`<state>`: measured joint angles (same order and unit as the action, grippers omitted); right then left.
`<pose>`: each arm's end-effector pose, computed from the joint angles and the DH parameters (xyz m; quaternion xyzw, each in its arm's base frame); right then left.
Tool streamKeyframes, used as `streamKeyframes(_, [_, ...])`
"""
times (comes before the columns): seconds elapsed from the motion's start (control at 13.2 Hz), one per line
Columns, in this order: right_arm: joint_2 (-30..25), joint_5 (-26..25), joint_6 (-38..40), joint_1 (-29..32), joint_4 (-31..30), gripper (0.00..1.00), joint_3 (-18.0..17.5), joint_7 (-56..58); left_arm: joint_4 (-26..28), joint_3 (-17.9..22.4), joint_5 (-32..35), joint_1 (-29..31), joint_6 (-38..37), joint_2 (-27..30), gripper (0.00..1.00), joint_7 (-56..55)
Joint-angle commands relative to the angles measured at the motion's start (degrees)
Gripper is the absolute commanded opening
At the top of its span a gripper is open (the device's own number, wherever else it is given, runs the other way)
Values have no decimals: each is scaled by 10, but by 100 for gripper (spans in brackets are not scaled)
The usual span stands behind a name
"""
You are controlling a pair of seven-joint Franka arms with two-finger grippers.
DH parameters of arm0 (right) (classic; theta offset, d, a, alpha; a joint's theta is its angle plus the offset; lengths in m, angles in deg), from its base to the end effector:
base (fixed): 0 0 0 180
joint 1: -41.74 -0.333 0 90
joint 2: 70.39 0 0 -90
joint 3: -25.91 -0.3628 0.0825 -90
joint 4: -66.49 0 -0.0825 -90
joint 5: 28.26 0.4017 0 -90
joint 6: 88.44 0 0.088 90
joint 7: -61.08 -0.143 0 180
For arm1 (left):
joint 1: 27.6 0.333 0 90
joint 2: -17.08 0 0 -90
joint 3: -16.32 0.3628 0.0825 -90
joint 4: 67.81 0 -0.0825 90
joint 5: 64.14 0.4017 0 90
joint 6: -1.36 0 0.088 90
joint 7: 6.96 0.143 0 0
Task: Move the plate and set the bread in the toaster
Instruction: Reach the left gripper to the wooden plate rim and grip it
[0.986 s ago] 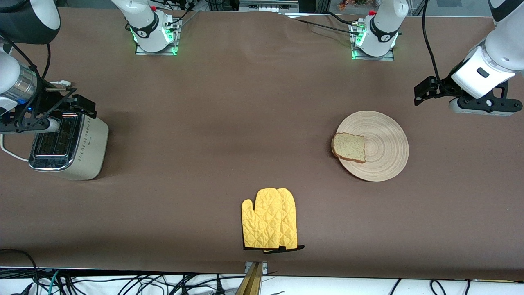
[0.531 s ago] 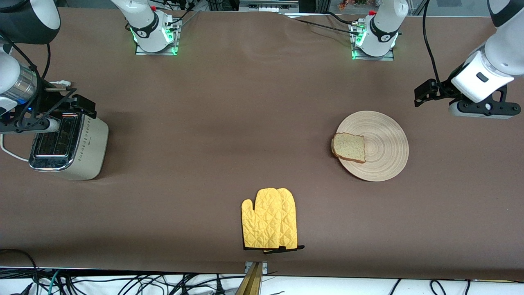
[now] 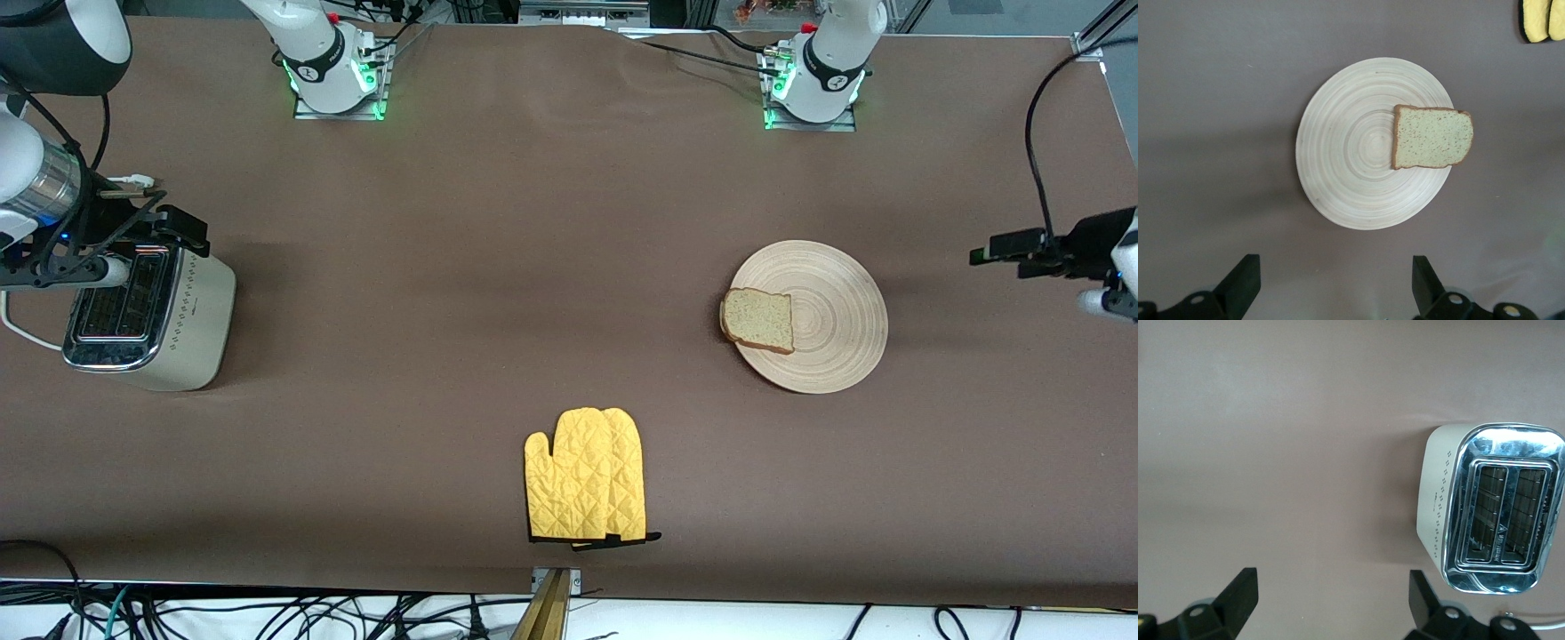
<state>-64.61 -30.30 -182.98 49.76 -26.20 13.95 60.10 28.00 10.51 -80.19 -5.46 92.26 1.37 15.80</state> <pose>0.6049 0.0314 0.5606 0.9990 0.0276 -0.0328 0.0087 0.6004 0.1403 0.4315 0.9723 -0.0281 -0.1161 0.2010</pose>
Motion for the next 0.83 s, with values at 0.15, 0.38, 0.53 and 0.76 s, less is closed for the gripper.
streamKeyframes(0.15, [5, 1, 1, 2, 11, 100, -2, 3, -18, -8, -78, 44, 52, -142, 100, 133])
streamKeyframes(0.38, [5, 1, 1, 2, 11, 100, -2, 3, -14, -9, -120, 62, 60, -206, 100, 236])
streamKeyframes(0.53, [5, 1, 2, 2, 11, 100, -3, 3, -11, -8, -172, 62, 68, -247, 100, 283])
streamKeyframes(0.76, [5, 1, 1, 2, 11, 100, -3, 3, 28, -11, -201, 60, 127, -266, 100, 296])
